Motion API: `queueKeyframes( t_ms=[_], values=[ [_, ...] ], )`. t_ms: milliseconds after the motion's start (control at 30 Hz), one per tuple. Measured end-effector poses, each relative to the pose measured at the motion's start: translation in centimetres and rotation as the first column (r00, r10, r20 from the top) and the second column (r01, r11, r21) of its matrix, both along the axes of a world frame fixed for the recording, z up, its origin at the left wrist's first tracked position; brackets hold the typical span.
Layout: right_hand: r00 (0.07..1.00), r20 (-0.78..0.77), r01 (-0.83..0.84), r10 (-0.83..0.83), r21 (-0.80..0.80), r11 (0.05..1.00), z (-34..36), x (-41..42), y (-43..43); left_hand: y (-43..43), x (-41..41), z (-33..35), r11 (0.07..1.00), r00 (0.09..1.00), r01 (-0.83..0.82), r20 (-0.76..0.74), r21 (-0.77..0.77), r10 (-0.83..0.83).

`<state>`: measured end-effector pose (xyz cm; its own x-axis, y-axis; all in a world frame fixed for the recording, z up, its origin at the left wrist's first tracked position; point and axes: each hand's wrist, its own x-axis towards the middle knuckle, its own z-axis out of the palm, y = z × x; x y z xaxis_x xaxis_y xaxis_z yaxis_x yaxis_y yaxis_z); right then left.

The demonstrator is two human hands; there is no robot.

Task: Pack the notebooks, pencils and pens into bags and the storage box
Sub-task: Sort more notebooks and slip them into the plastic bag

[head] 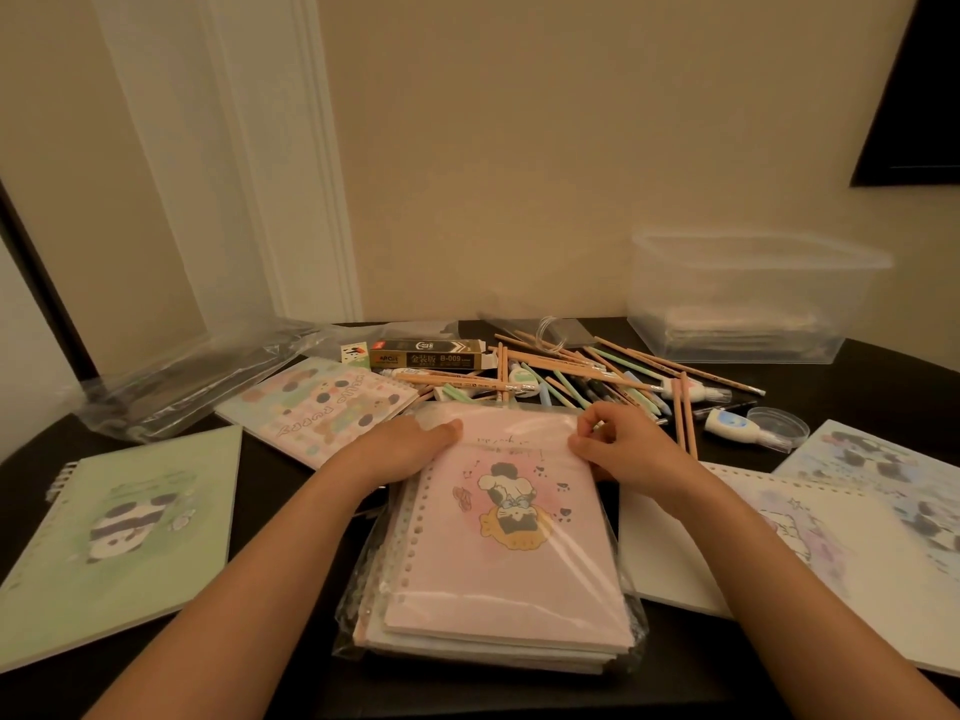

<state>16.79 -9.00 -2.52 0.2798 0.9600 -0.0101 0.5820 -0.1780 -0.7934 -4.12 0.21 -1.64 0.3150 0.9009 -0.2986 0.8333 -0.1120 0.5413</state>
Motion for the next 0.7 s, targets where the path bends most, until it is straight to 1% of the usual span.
queueKeyframes(
  t_ms=[200,367,533,600,700],
  values=[
    [0.996,-0.083,0.039,-0.036,0.029,0.999,0.2,-0.1,-0.2,0.0,0.0,0.4,0.997,0.983,-0.071,0.165,-0.041,0.077],
    [0.985,-0.171,0.057,-0.039,0.099,0.993,1.1,-0.2,0.0,0.4,-0.4,0.7,0.986,0.940,-0.159,0.300,-0.041,0.164],
    [0.969,-0.246,0.060,-0.013,0.187,0.981,2.2,-0.4,0.3,-0.1,-1.1,2.2,0.983,0.874,-0.180,0.454,-0.027,0.172],
    [0.962,-0.274,0.056,0.005,0.213,0.975,2.6,-0.5,0.2,-0.3,-1.5,2.5,0.980,0.835,-0.189,0.515,-0.067,0.196],
    [0.949,-0.313,0.059,0.024,0.252,0.966,2.9,-0.8,-0.1,-0.7,-2.1,2.7,0.976,0.755,-0.157,0.618,-0.152,0.218]
  ],
)
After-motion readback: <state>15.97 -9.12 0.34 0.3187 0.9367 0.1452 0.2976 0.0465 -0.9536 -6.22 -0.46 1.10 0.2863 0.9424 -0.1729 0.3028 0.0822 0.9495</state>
